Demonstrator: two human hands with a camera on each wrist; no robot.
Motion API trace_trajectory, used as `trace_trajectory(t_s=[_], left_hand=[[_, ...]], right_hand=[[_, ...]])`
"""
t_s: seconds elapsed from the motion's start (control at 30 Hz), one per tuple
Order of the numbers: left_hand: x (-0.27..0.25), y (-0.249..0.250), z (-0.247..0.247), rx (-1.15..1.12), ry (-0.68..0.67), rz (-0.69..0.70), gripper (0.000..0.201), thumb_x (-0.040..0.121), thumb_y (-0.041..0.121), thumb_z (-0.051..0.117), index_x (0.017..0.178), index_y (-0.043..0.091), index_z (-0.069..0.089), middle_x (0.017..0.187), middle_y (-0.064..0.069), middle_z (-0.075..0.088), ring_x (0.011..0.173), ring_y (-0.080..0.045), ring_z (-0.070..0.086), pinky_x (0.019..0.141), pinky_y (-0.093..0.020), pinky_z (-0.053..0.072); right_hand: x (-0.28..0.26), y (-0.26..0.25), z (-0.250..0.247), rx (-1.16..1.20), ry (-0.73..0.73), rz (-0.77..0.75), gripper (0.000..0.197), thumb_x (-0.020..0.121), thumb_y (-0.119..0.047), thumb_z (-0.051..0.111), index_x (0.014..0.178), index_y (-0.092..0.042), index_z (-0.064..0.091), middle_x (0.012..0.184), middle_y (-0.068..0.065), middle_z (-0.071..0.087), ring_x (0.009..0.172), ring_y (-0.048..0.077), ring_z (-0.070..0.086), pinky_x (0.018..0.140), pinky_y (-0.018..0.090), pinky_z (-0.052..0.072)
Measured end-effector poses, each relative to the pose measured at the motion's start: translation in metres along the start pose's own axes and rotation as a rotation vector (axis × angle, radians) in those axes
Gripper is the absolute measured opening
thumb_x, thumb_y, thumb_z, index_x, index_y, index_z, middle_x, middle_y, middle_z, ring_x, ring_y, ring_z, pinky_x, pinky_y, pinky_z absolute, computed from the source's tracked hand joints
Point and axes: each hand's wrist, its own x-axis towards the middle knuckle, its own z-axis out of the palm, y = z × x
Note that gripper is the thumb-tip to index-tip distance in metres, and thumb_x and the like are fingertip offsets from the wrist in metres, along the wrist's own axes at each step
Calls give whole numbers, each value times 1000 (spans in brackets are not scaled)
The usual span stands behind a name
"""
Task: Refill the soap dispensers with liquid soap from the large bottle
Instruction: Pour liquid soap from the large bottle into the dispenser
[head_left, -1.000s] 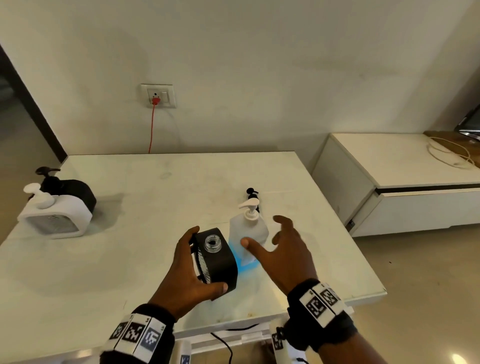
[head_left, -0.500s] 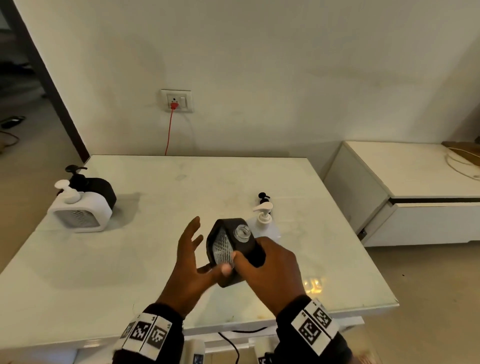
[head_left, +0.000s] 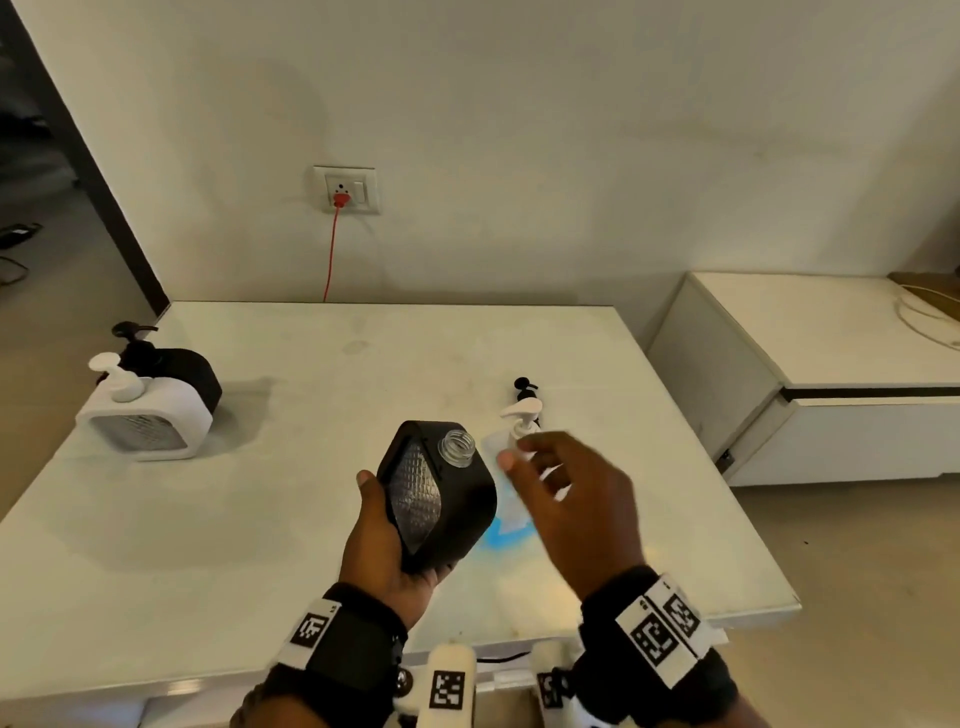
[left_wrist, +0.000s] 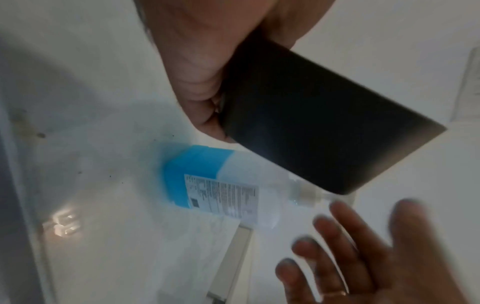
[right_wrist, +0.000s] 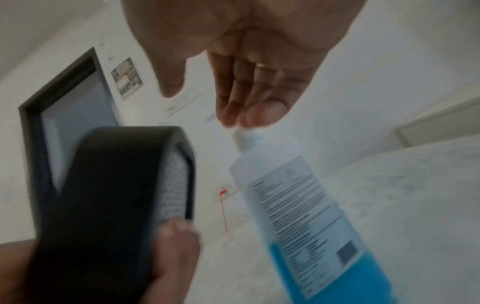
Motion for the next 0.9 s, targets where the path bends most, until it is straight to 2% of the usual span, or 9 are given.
trace_trajectory(t_s=[0.07,0.13,0.2,0.27,0.33,0.43,0.57,0.73,0.9], left_hand=[[3,3,-1,6,11,-21,59,100,69,36,116,23,69,93,-11,80,94,-33,70,71,-41,56],[5,6,-3,9,16,-30,58,100,69,35,115,24,69,89,-10,80,90,-30,70,67,-39,57],[7,9,-6,8,6,-30,57,101,69,35,115,26,69,88,-9,80,82,-27,72,61,-35,59],[8,10,-9,19,-8,-15,56,101,69,34,115,27,68,88,-8,80,76,-25,74,66,-35,55],[9,11,-9,28,-20,-4,54,101,67,36,115,27,69,89,-8,80,80,-26,74,72,-38,53],[10,12,-9,44,-33,5,52,102,65,38,117,26,69,95,-11,80,87,-29,73,76,-42,60],[11,14,-10,116,-15,46,51,103,63,39,119,25,68,100,-13,80,97,-34,71,83,-48,56],[8,10,-12,192,21,41,52,103,63,39,121,25,69,109,-15,79,104,-36,71,91,-50,56],[5,4,-13,251,46,33,52,103,63,39,117,24,70,101,-14,80,99,-34,73,78,-45,58]], right_hand=[[11,20,-4,-12,131,8,27,86,-39,69,109,-33,57,95,-19,58,85,2,58,68,15,44],[21,42,-2,53,64,31,60,77,-12,75,126,-33,49,119,-26,49,108,1,53,84,24,48],[29,55,5,114,-162,69,85,70,-3,74,140,-35,38,135,-35,35,124,-4,42,102,32,44],[35,61,13,109,-348,97,90,65,-8,72,143,-34,36,141,-21,40,127,5,43,108,40,43],[41,61,17,73,-430,111,86,64,-12,71,141,-36,41,132,-11,52,119,11,52,103,37,46],[46,60,15,48,-470,98,81,65,-12,78,133,-40,46,120,-16,58,108,4,56,91,27,48],[47,61,3,81,-499,98,76,67,-13,87,122,-46,48,115,-22,58,103,-8,54,81,7,41],[43,60,-2,32,-585,125,85,67,-22,91,131,-46,41,119,-29,52,106,-6,52,85,10,38],[39,59,2,4,-640,169,95,67,-25,91,143,-38,35,128,-23,46,115,1,45,94,18,34]])
